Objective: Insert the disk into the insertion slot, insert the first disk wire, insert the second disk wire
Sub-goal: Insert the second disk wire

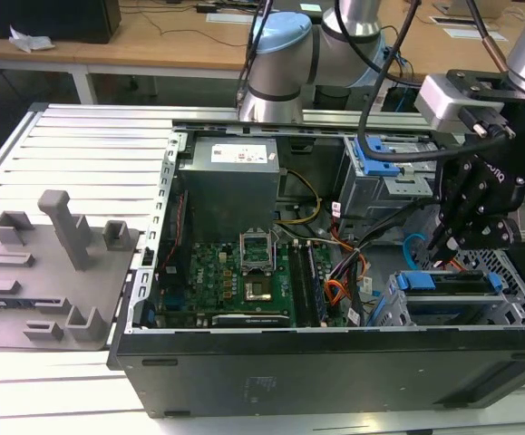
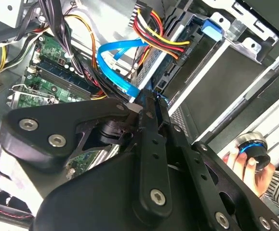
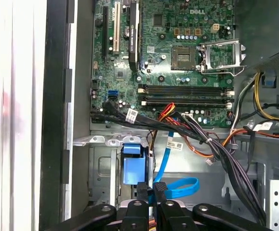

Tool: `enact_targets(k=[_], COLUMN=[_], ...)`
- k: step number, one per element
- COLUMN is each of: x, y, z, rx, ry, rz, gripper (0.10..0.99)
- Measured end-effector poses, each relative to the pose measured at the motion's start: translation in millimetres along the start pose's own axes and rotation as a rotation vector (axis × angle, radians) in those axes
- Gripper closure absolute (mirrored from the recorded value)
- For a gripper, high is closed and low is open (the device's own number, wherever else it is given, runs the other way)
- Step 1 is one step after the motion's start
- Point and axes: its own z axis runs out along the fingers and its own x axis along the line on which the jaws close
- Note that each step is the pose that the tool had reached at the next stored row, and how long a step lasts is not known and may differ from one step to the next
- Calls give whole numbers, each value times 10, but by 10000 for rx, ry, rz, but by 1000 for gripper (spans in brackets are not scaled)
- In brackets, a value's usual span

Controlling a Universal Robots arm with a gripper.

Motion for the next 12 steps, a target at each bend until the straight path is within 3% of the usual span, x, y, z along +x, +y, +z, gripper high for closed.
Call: enact_targets(k=[12], x=[-1], y=[-75], z=[66], rx=[0], ry=[2], rz=[2], gripper=[925])
